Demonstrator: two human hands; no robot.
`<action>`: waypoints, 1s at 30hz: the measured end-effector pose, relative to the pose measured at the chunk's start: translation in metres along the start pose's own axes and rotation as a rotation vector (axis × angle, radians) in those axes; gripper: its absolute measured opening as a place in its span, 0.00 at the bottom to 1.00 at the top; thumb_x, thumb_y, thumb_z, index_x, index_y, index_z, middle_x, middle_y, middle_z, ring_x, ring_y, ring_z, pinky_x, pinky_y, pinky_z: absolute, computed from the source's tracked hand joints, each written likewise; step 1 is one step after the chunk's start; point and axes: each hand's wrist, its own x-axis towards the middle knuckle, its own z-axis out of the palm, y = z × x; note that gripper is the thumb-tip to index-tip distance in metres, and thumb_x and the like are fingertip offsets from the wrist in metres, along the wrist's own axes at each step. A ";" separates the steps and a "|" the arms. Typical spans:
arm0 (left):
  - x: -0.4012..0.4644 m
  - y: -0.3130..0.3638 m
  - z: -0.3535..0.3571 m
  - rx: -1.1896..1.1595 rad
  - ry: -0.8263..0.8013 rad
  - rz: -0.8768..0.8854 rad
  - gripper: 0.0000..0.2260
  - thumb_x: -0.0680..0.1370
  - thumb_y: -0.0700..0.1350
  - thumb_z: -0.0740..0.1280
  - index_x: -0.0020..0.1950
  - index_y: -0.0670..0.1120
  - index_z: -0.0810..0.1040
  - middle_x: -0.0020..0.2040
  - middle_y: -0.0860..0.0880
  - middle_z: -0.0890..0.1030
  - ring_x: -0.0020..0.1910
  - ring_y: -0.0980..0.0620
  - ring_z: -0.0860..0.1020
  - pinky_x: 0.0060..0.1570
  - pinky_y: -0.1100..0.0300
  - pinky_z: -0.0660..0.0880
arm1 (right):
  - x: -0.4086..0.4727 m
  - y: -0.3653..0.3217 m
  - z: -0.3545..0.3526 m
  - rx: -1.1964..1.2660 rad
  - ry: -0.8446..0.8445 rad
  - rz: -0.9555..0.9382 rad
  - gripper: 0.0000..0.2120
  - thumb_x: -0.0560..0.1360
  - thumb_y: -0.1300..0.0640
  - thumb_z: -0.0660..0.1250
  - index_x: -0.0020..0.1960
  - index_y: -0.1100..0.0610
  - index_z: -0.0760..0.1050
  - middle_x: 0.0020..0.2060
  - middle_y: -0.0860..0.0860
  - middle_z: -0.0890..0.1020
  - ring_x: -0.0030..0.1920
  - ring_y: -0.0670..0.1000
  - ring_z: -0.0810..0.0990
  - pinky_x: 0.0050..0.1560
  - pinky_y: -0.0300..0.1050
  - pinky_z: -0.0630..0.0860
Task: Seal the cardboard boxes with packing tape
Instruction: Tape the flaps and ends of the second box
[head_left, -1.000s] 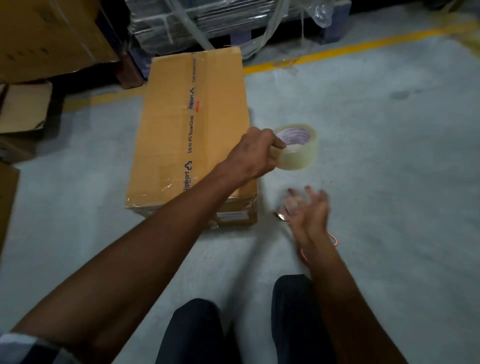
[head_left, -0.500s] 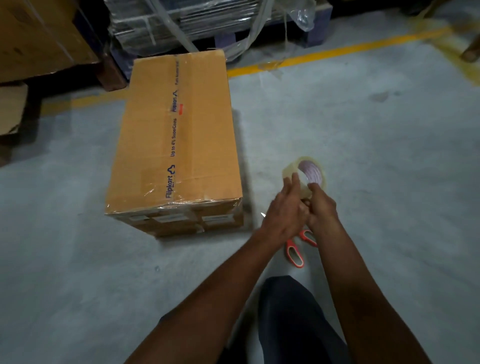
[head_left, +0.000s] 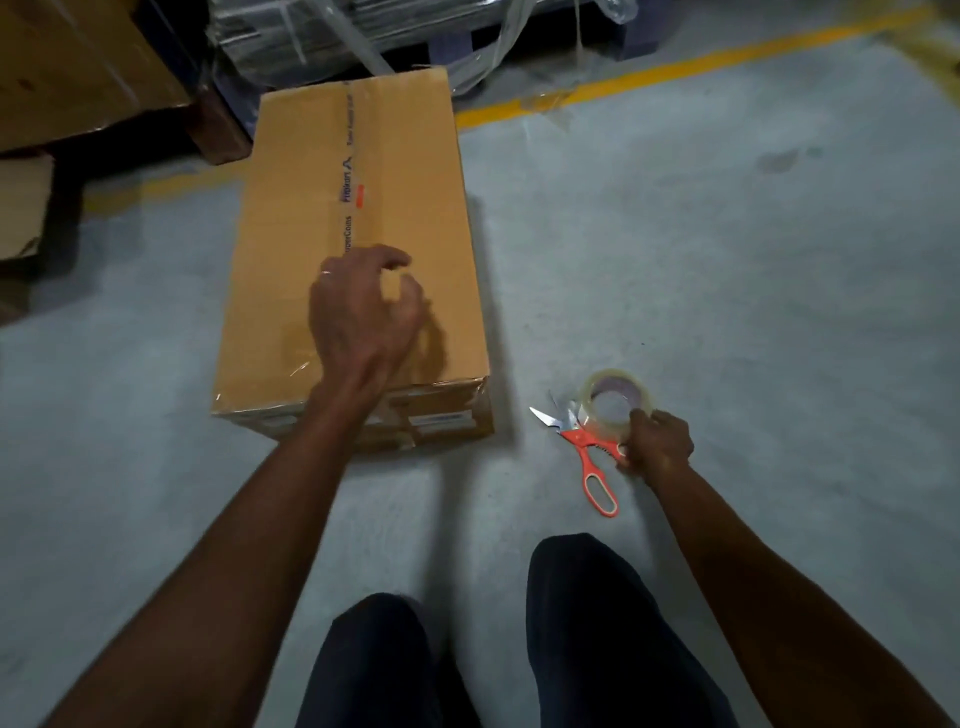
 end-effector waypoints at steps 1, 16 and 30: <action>0.007 -0.021 -0.007 0.088 -0.027 -0.088 0.14 0.78 0.51 0.67 0.63 0.51 0.82 0.64 0.45 0.81 0.64 0.40 0.75 0.62 0.47 0.70 | 0.007 0.003 0.002 -0.022 0.005 0.002 0.28 0.61 0.36 0.62 0.45 0.58 0.82 0.45 0.59 0.86 0.49 0.65 0.84 0.52 0.62 0.82; -0.023 -0.123 -0.048 0.000 -0.205 -0.619 0.35 0.76 0.70 0.65 0.80 0.59 0.64 0.72 0.36 0.67 0.69 0.29 0.70 0.71 0.35 0.66 | -0.271 -0.140 0.078 0.144 -0.318 -0.469 0.48 0.72 0.30 0.66 0.81 0.44 0.46 0.72 0.54 0.59 0.69 0.62 0.71 0.71 0.59 0.71; -0.051 -0.100 -0.056 -0.065 -0.087 -0.533 0.19 0.79 0.57 0.62 0.65 0.49 0.79 0.75 0.39 0.59 0.73 0.37 0.62 0.67 0.47 0.65 | -0.249 -0.168 0.084 -0.483 -0.155 -0.970 0.42 0.70 0.31 0.70 0.79 0.45 0.61 0.82 0.58 0.46 0.81 0.63 0.42 0.79 0.66 0.44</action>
